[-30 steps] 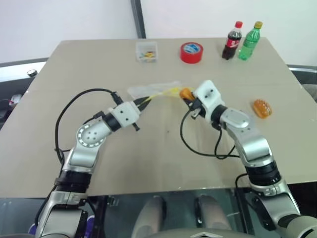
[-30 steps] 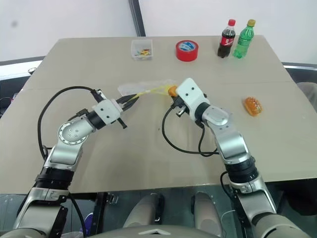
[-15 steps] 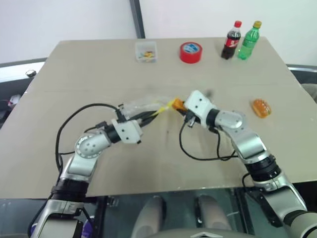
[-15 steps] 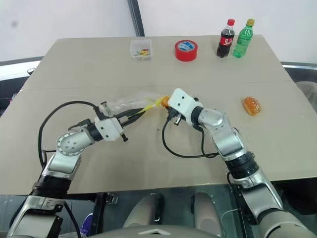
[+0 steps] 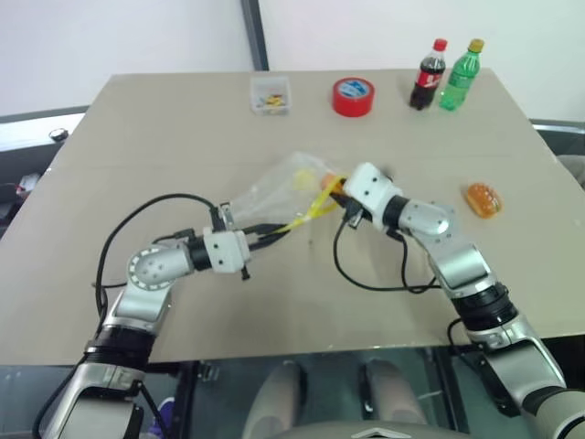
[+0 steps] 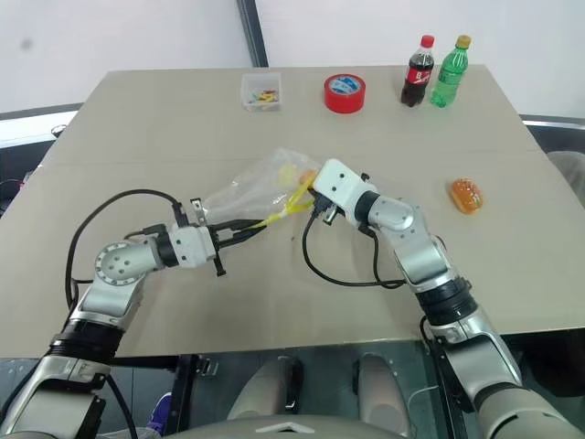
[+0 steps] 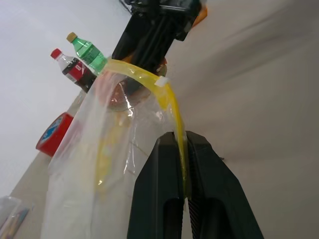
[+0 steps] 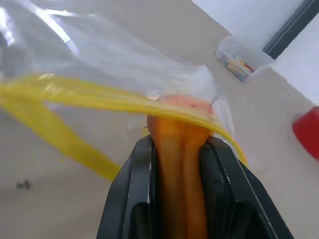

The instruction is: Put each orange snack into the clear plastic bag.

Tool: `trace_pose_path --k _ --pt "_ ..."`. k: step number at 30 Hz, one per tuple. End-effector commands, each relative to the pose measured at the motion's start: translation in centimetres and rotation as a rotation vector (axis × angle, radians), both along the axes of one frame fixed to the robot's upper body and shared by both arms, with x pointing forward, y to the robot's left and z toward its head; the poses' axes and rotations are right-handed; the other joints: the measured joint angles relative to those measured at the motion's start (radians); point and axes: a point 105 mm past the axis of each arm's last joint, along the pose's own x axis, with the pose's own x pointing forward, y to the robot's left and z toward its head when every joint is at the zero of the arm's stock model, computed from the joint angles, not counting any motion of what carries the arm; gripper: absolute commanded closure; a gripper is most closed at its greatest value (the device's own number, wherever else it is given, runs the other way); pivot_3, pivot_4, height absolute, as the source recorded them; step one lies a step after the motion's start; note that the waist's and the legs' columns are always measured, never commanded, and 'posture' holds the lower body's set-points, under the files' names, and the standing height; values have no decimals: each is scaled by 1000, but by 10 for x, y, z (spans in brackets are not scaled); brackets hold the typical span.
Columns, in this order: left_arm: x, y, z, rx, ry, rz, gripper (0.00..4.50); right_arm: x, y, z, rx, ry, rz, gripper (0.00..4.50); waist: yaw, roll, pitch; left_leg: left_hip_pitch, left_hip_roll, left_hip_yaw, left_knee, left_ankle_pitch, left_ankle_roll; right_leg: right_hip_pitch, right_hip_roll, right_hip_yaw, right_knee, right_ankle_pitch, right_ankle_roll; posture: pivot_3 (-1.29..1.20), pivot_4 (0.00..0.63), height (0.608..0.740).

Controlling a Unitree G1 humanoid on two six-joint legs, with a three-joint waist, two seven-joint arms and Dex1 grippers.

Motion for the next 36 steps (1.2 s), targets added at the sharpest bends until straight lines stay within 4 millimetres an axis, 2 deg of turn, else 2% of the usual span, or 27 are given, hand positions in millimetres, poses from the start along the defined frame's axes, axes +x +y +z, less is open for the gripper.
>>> trace_pose_path --k 1,4,11,15,19,21,24,27,31,34,36 --pt "-2 -2 10 -11 -24 -57 4500 -8 13 6 46 -36 58 3493 -3 0 0 0 0 0 0 0 0 0 0 0 0 0 0 0 150 740" --pt "0 -3 12 -21 -9 -74 4500 -7 20 12 264 134 47 3493 -4 0 0 0 1 0 0 0 0 0 1 0 0 0 0 0 150 740" --pt "-1 1 16 -37 10 -94 4500 -7 22 -2 517 438 23 3493 5 0 0 0 0 -1 1 0 0 1 0 0 0 0 0 0 150 740" --pt "2 -1 23 -81 16 -78 4500 11 16 -4 600 454 -127 3493 -1 0 0 0 1 -1 1 0 0 0 0 0 1 0 0 0 150 740" --pt "7 -1 29 -162 46 -22 4500 32 1 -3 776 517 -310 3493 -2 0 0 1 1 -1 0 0 0 0 1 0 2 0 0 0 150 740" --pt "15 1 33 -205 65 48 4500 42 -14 -1 841 494 -429 3493 -2 0 0 0 1 -1 0 0 0 0 1 0 1 0 0 0 150 740" --pt "34 7 34 -246 84 215 4500 53 -42 6 829 353 -614 3493 1 1 0 0 1 0 0 0 0 0 0 1 1 0 0 0 150 740" --pt "45 9 38 -268 70 333 4500 53 -56 19 780 211 -692 3493 1 0 0 0 0 0 0 0 0 0 0 1 1 0 0 0 150 740" --pt "49 12 39 -255 15 404 4500 51 -75 33 691 41 -792 3493 -3 1 0 0 0 0 0 0 0 -1 0 1 1 0 0 0 150 740" --pt "53 15 39 -229 -27 447 4500 46 -78 40 575 -66 -795 3493 -2 1 0 0 0 0 -1 0 -1 -1 0 2 1 0 0 0 150 740" --pt "51 10 41 -251 -37 407 4500 39 -54 35 607 45 -653 3493 -2 0 0 0 0 0 -1 0 0 -1 1 2 1 0 0 0 150 740"
